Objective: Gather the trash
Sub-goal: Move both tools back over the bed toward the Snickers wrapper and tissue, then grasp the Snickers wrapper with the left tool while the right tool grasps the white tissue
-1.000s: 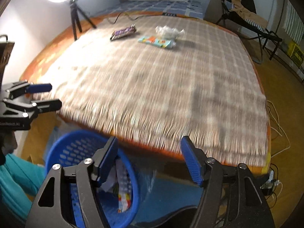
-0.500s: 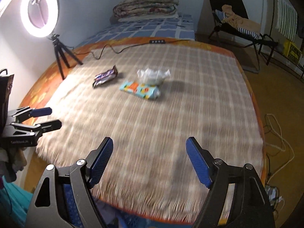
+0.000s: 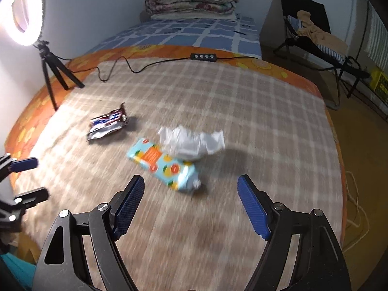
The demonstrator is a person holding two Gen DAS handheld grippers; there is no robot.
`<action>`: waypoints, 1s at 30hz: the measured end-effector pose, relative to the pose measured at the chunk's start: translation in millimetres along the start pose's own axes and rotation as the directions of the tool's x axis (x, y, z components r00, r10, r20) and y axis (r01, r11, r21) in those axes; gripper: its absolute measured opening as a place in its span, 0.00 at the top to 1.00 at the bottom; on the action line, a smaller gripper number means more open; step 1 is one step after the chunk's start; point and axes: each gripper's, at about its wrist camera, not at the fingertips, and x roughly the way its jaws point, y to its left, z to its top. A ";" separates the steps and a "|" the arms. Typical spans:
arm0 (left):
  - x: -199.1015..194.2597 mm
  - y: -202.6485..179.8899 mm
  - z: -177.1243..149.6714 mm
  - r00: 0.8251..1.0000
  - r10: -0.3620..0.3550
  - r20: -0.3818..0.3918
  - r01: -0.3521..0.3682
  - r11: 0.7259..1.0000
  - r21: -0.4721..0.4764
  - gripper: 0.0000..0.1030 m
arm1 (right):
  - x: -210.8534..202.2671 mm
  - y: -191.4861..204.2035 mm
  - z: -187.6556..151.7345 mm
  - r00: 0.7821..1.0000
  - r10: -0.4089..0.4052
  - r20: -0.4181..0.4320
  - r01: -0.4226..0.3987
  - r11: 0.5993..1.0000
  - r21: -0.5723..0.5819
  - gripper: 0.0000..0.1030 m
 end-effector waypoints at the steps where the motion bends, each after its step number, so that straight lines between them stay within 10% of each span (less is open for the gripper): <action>1: 2.0 2.5 1.2 1.000 0.001 -0.002 -0.001 1.000 -0.006 0.26 | 7.0 1.2 3.7 1.000 -0.012 -0.005 0.012 1.000 -0.011 0.23; 18: 45.4 18.0 48.8 1.000 0.004 0.012 -0.004 1.000 -0.012 0.26 | 39.1 -93.0 25.4 0.999 0.043 -0.008 -0.038 0.938 0.346 0.24; 30: 84.3 15.0 78.0 1.000 -0.021 0.002 0.021 1.000 0.005 0.26 | 32.4 -70.9 32.0 0.992 0.120 0.024 -0.122 0.953 0.278 0.24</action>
